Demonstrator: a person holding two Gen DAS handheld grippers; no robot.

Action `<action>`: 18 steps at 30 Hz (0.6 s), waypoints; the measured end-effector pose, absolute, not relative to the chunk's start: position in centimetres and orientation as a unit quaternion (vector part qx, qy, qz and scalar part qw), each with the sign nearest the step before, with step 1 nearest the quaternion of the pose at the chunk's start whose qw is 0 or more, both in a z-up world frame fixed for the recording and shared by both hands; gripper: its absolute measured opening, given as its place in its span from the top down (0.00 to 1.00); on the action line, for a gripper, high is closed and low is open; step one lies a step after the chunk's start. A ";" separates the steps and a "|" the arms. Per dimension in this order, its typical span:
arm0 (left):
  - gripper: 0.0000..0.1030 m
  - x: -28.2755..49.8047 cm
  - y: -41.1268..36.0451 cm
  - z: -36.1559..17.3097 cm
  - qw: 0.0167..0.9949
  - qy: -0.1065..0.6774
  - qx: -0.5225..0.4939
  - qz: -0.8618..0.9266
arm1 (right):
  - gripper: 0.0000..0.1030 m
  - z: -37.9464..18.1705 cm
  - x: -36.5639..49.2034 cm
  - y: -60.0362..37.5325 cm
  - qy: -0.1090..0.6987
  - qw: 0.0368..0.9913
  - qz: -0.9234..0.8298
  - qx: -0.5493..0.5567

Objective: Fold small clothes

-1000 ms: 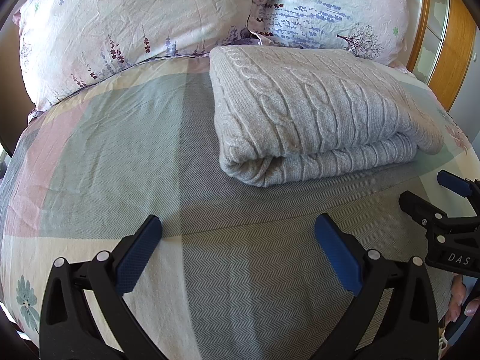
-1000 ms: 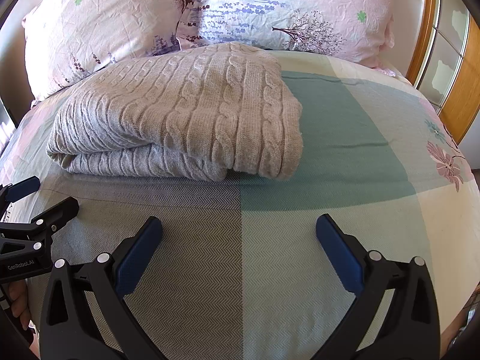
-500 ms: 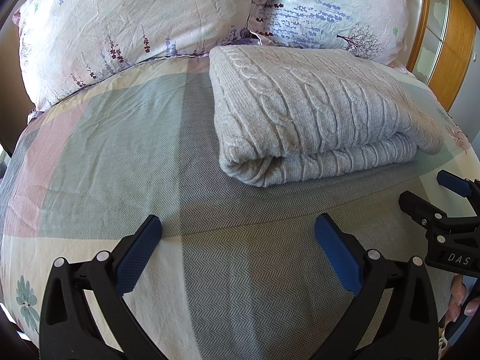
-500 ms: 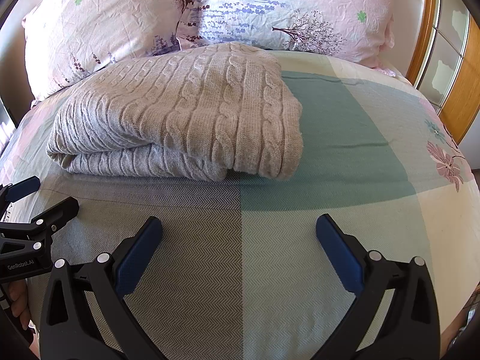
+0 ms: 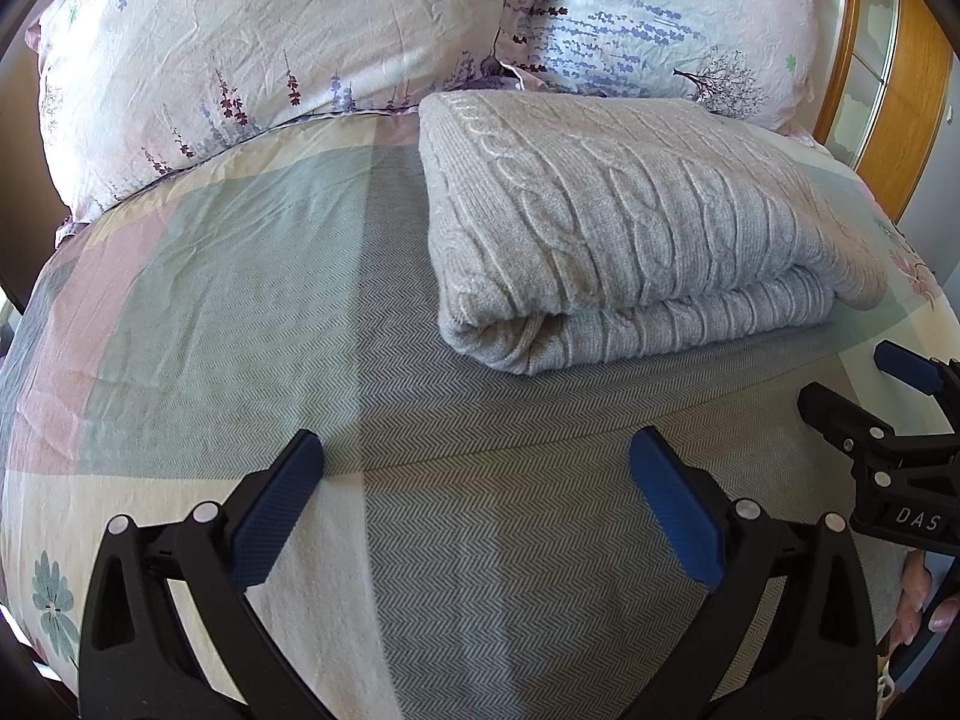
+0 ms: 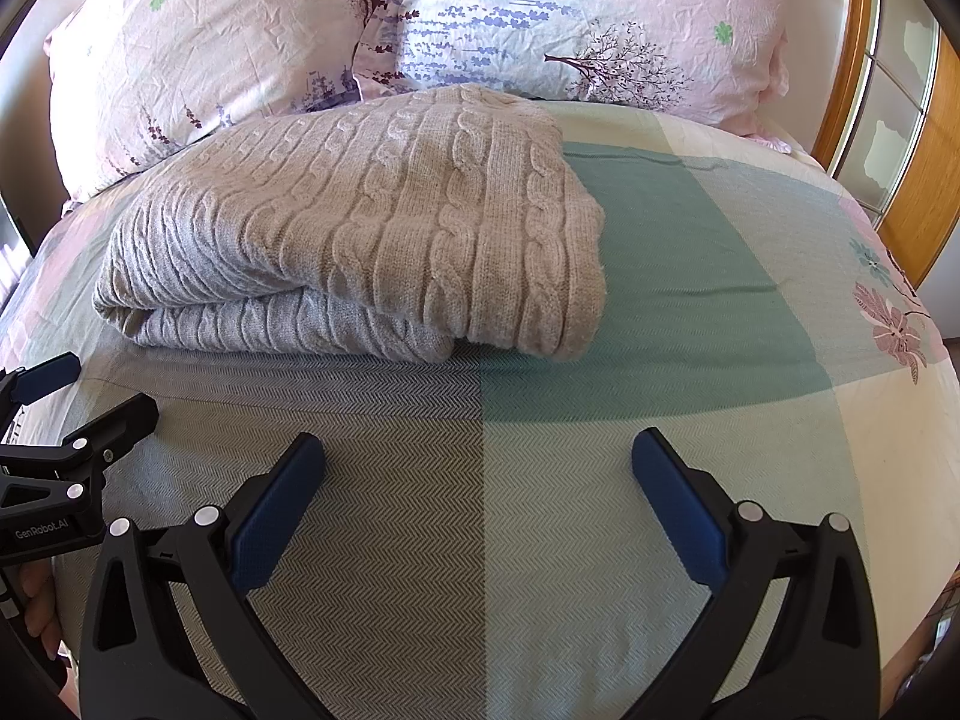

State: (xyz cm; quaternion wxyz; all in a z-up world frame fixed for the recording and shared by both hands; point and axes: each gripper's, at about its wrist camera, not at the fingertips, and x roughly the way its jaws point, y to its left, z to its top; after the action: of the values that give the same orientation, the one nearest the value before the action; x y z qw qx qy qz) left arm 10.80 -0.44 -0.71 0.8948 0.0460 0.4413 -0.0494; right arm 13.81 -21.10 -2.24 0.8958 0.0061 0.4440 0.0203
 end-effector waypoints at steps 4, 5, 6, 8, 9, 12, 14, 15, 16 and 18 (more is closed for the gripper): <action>0.02 10.8 -0.4 -0.7 0.895 0.441 0.046 -0.049 | 0.01 -2.2 13.8 -21.1 0.444 0.896 0.020 0.006; 0.02 10.8 -0.4 -0.7 0.895 0.441 0.046 -0.049 | 0.01 -2.2 13.8 -21.1 0.444 0.896 0.020 0.006; 0.02 10.8 -0.4 -0.7 0.895 0.441 0.046 -0.049 | 0.01 -2.2 13.8 -21.1 0.444 0.896 0.020 0.006; 0.02 10.8 -0.4 -0.7 0.895 0.441 0.046 -0.049 | 0.01 -2.3 13.8 -21.1 0.444 0.896 0.020 0.006; 0.02 10.8 -0.4 -0.7 0.895 0.441 0.046 -0.049 | 0.01 -2.3 13.8 -21.1 0.444 0.896 0.020 0.006; 0.02 10.9 -0.4 -0.7 0.895 0.442 0.046 -0.048 | 0.01 -2.3 13.8 -21.1 0.444 0.896 0.020 0.006; 0.02 10.9 -0.4 -0.7 0.895 0.442 0.045 -0.047 | 0.01 -2.3 13.8 -21.1 0.444 0.896 0.020 0.006; 0.02 10.9 -0.4 -0.7 0.895 0.442 0.045 -0.048 | 0.01 -2.3 13.8 -21.1 0.444 0.896 0.020 0.006; 0.02 10.9 -0.4 -0.7 0.895 0.442 0.045 -0.047 | 0.01 -2.2 13.8 -21.1 0.444 0.896 0.020 0.006; 0.02 10.9 -0.5 -0.7 0.895 0.442 0.045 -0.047 | 0.01 -2.2 13.8 -21.1 0.444 0.896 0.020 0.006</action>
State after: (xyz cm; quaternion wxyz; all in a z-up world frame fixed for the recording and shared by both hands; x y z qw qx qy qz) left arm 10.95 -0.46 -0.70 0.8947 0.0451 0.4420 -0.0468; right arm 13.81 -21.06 -2.24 0.8959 0.0063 0.4438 0.0200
